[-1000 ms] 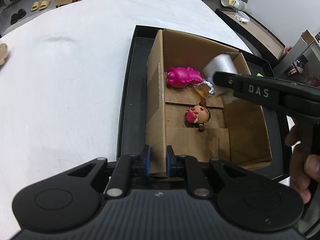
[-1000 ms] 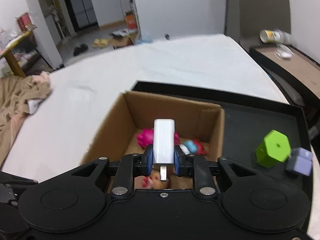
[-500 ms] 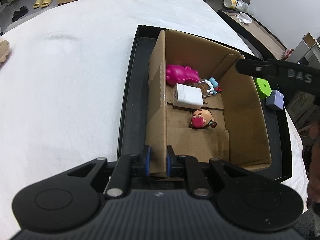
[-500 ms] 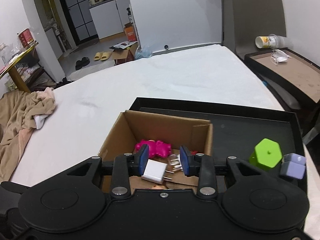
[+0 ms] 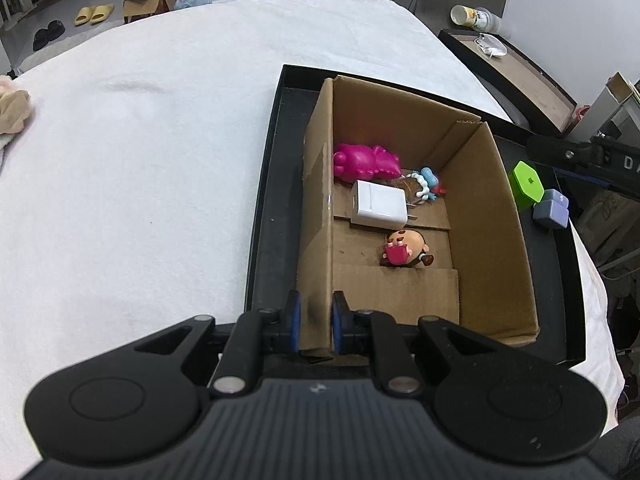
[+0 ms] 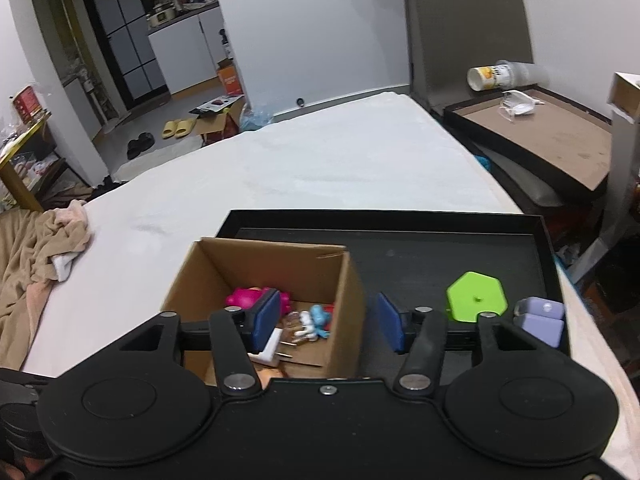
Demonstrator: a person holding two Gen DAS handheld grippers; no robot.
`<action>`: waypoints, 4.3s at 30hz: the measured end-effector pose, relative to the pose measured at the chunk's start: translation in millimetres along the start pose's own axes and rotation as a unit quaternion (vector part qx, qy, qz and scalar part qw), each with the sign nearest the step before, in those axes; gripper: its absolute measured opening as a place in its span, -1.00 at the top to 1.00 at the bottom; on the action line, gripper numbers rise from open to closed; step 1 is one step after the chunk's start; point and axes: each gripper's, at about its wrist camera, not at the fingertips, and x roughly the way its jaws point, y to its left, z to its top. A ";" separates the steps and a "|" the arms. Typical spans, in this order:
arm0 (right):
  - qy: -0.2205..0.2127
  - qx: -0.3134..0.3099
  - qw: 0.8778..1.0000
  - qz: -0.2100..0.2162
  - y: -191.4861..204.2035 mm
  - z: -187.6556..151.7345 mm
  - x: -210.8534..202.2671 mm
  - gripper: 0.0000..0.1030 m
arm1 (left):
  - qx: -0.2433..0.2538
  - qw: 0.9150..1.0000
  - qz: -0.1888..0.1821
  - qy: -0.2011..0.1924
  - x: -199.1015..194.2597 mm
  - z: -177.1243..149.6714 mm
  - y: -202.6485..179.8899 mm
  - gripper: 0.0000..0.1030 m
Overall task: Organize rigid objects
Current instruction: 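Move the right gripper to the lavender block toy and grasp it, then carry the lavender toy with the right gripper into the box and release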
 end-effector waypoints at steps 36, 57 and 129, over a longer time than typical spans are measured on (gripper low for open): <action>0.010 0.167 0.982 -0.091 -143.0 -5.4 12.9 -0.14 | -0.010 1.000 -0.002 0.009 1.5 -1.4 2.1 0.74; 0.056 0.174 0.973 -0.138 -160.9 -20.3 68.1 -0.09 | -0.010 1.000 -0.003 0.022 9.8 0.5 2.6 0.73; 0.010 -0.011 0.999 0.033 3.4 15.5 10.9 0.15 | -0.020 1.000 0.000 0.002 -1.7 -5.9 0.0 0.74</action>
